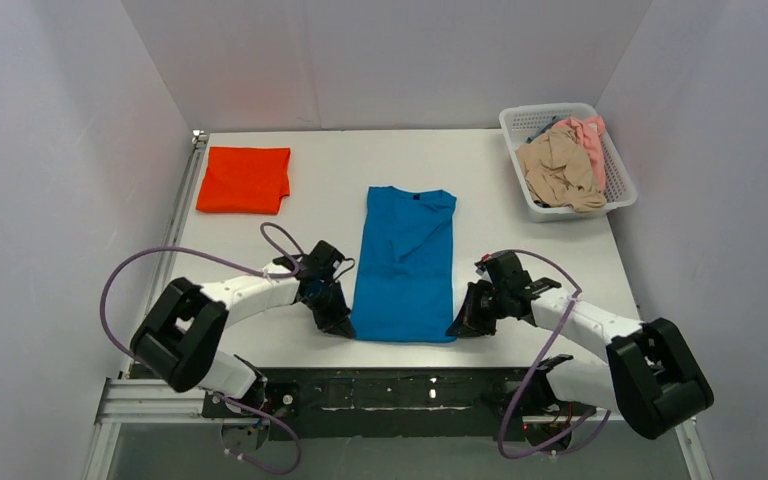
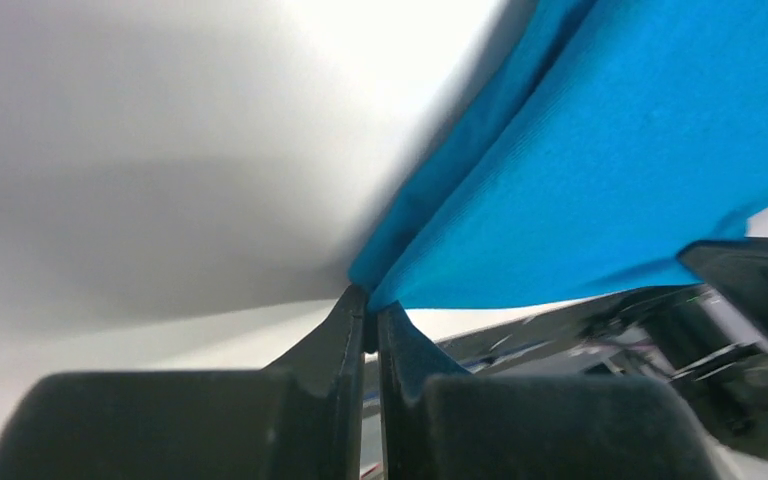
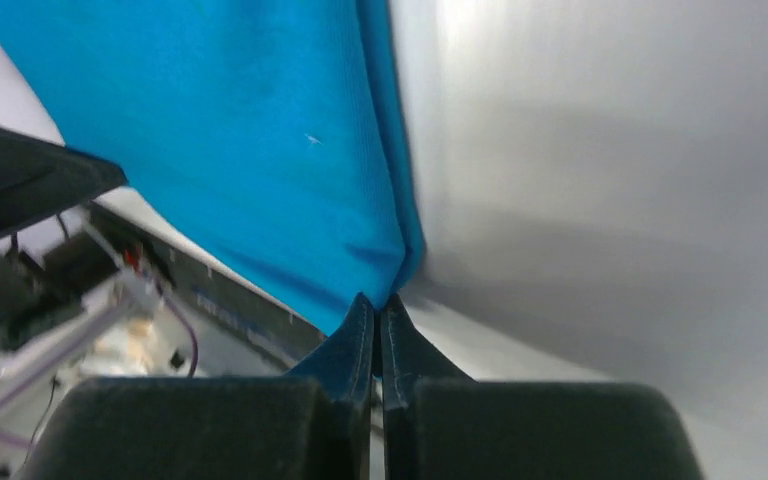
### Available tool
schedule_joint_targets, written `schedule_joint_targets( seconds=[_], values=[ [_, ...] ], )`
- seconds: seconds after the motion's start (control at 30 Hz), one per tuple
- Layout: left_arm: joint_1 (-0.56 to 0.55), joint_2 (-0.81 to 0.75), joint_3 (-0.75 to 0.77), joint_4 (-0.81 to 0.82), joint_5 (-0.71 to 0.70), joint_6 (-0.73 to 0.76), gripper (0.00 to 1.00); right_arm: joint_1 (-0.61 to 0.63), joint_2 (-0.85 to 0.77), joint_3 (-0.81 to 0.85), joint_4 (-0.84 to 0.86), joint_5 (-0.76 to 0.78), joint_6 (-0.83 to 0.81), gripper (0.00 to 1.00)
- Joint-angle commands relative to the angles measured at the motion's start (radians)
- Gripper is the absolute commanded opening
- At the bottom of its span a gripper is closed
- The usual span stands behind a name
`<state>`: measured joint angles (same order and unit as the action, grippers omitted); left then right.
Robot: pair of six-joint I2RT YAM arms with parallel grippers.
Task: Fold and stack the t-shirts
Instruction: Grab one side of the 2/3 rectangular tshirt with both arms, then fold the long partially folded tshirt into a neat square
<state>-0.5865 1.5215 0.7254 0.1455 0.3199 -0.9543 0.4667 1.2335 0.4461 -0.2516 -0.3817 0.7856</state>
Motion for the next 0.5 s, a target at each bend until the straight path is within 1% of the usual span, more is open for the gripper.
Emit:
schedule_joint_targets(
  seconds=[0.0, 0.1, 0.17, 0.23, 0.3, 0.37, 0.47],
  values=[
    [-0.083, -0.24, -0.128, -0.39, -0.172, -0.034, 0.0, 0.036, -0.19, -0.052, -0.335, -0.144, 0.019, 0.01],
    [-0.147, -0.456, -0.167, -0.519, -0.182, -0.088, 0.0, 0.062, -0.376, -0.04, -0.447, -0.229, 0.091, 0.01],
    [-0.174, -0.576, -0.168, -0.569, -0.171, -0.118, 0.0, 0.079, -0.454, -0.019, -0.5, -0.285, 0.118, 0.01],
    [-0.19, -0.661, -0.148, -0.591, -0.176, -0.141, 0.0, 0.084, -0.509, -0.006, -0.527, -0.348, 0.148, 0.01],
    [-0.194, -0.705, -0.1, -0.589, -0.192, -0.133, 0.0, 0.085, -0.555, 0.008, -0.502, -0.392, 0.196, 0.01],
    [-0.195, -0.716, -0.039, -0.582, -0.2, -0.106, 0.0, 0.085, -0.58, 0.024, -0.458, -0.416, 0.231, 0.01],
    [-0.194, -0.703, 0.049, -0.592, -0.264, -0.035, 0.0, 0.081, -0.56, 0.061, -0.404, -0.444, 0.246, 0.01]
  ],
)
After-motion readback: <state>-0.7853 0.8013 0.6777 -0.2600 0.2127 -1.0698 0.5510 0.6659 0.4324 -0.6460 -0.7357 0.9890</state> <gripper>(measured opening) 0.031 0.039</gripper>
